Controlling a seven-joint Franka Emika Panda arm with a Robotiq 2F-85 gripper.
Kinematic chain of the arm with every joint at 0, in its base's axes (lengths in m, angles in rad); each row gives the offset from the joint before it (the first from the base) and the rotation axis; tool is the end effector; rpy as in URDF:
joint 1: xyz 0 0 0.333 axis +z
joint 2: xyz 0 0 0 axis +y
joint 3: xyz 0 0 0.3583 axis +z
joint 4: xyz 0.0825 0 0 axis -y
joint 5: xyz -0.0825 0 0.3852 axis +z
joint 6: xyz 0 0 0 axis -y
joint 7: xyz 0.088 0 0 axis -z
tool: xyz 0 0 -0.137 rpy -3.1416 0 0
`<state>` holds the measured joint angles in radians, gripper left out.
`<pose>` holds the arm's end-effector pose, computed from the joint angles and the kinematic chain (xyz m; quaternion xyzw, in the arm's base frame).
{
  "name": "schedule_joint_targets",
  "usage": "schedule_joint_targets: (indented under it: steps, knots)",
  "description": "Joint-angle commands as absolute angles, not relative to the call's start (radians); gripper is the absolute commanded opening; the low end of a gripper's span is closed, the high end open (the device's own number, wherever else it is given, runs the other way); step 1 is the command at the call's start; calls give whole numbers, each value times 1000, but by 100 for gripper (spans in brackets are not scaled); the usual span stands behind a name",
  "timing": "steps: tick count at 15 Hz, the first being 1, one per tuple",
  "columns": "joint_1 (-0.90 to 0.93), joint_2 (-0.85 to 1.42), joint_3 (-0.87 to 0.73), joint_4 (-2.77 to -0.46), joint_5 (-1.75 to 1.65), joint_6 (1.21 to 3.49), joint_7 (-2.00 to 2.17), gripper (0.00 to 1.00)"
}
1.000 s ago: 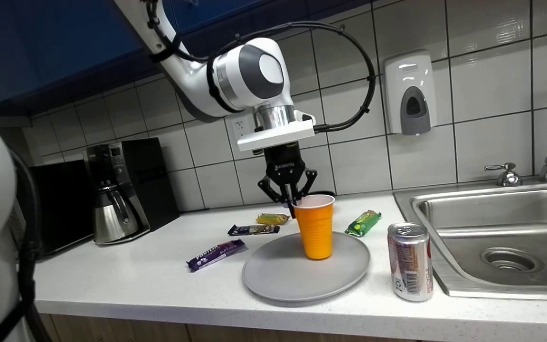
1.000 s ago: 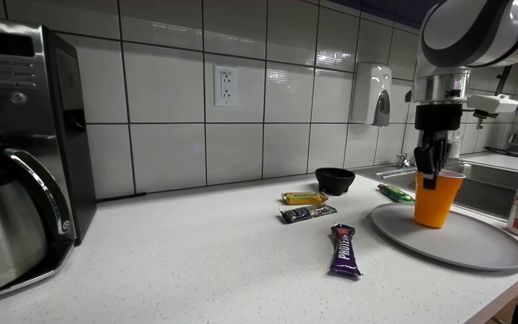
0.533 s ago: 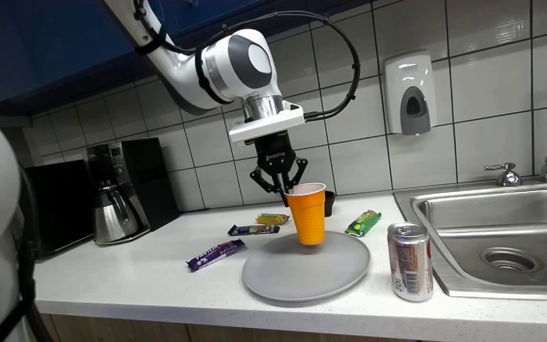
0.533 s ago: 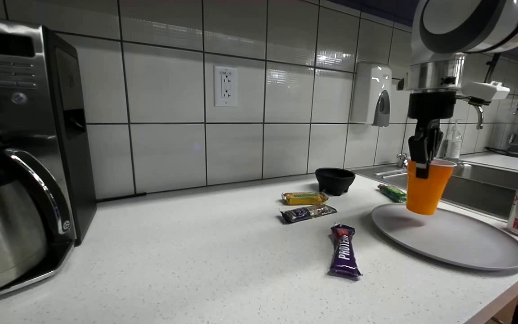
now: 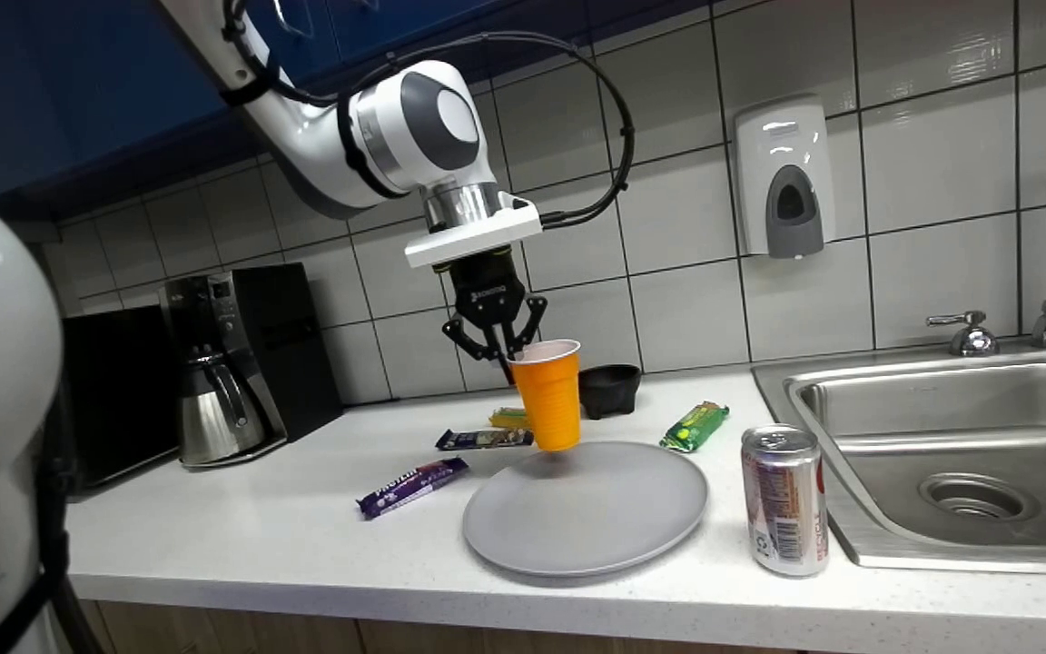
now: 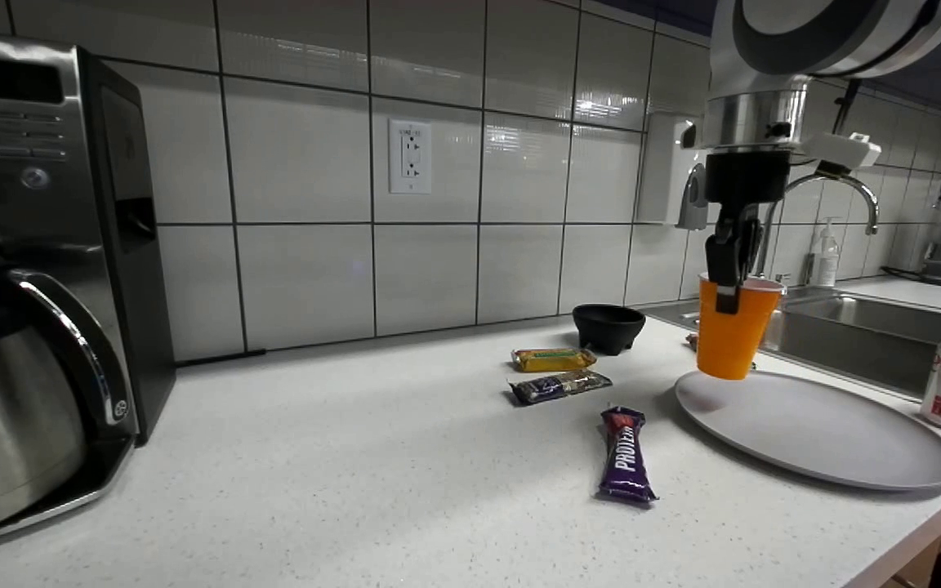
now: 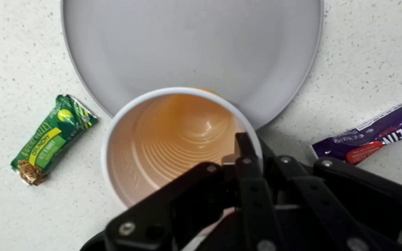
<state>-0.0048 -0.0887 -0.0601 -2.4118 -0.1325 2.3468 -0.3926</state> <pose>0.4782 -0.0359 0.3595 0.9770 0.2080 0.0013 0.0467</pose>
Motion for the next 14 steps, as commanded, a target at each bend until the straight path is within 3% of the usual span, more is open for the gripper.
schedule_joint_targets:
  steps: [1, 14]
  knots:
    - [18, -101, -26, -2382, -141, 2306, -387, 1]
    - [122, -95, 66, -2331, -135, 2263, -429, 1]
